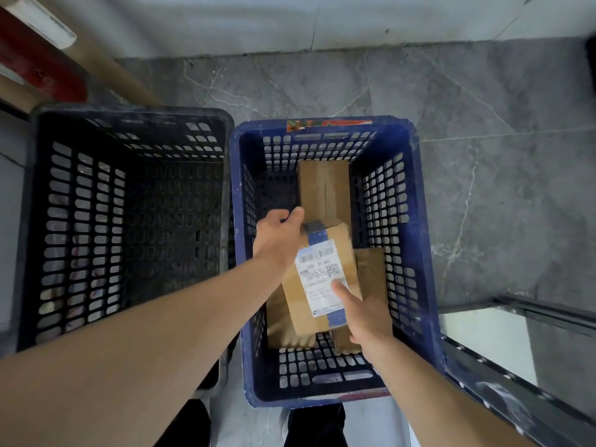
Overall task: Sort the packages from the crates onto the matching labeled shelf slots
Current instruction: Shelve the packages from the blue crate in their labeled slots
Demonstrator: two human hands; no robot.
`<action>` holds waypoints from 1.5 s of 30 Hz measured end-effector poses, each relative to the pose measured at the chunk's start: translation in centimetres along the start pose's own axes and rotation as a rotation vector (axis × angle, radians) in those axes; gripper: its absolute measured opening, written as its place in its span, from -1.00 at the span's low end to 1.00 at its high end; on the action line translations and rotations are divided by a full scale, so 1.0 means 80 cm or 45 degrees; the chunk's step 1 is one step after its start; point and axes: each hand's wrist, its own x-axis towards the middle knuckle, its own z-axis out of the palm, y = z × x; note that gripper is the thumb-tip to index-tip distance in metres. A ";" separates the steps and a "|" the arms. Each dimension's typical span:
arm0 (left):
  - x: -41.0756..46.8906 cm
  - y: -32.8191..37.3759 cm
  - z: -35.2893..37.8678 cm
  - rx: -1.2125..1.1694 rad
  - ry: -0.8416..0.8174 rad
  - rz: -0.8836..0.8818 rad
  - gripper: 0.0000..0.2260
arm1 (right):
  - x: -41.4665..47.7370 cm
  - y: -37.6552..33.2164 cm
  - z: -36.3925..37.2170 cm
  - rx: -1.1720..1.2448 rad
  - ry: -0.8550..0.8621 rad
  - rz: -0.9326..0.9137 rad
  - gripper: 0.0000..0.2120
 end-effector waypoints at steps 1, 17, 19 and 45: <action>-0.001 -0.008 -0.002 0.009 0.009 -0.034 -0.54 | -0.001 0.001 0.002 -0.019 -0.041 0.013 -0.31; 0.000 -0.055 0.002 -0.243 -0.272 -0.421 0.12 | -0.017 -0.023 0.008 0.239 -0.229 -0.203 -0.27; -0.030 -0.025 -0.009 -0.237 -0.268 -0.409 -0.04 | -0.028 -0.032 0.000 0.263 -0.217 -0.223 -0.23; -0.395 0.354 -0.180 -0.072 -0.547 0.301 -0.43 | -0.462 -0.209 -0.213 0.564 0.290 -0.794 -0.30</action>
